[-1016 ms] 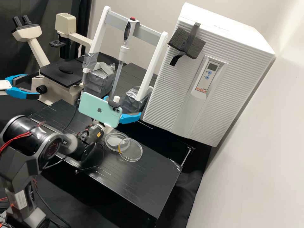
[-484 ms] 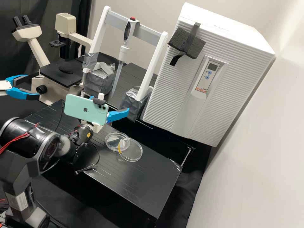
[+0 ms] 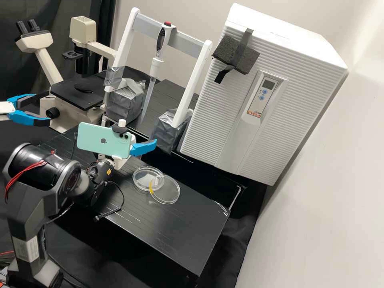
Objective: Open the bottle
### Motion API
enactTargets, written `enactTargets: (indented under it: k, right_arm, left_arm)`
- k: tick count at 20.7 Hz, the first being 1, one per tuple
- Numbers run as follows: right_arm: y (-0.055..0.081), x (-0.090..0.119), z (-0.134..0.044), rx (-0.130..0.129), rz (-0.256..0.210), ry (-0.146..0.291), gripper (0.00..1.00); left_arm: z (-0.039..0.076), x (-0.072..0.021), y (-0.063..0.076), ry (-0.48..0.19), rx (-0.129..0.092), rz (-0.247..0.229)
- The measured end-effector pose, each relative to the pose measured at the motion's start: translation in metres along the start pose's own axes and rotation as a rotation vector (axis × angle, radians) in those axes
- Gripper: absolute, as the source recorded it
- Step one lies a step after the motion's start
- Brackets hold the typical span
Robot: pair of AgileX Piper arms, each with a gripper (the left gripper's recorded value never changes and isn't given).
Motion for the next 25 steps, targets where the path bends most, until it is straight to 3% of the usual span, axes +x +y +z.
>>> enactTargets:
  k: [4,5,9,25]
  right_arm:
    - [-0.0028,0.0009,0.0020,-0.017,-0.011,-0.008,1.00]
    - [-0.0030,0.0015,0.0021,-0.021,-0.012,-0.008,0.00]
    - [-0.0020,0.0024,0.0023,-0.047,-0.004,-0.013,0.00]
    - [-0.0019,0.0047,-0.0001,-0.047,-0.002,-0.004,0.00]
  left_arm:
    - [0.0000,0.0000,0.0000,0.000,0.000,0.000]
    - [0.0000,0.0003,0.0004,0.000,0.001,0.001]
    - [0.0010,0.0024,0.0020,-0.009,0.005,0.006]
    - [0.0022,0.0047,0.0046,-0.021,0.011,0.018]
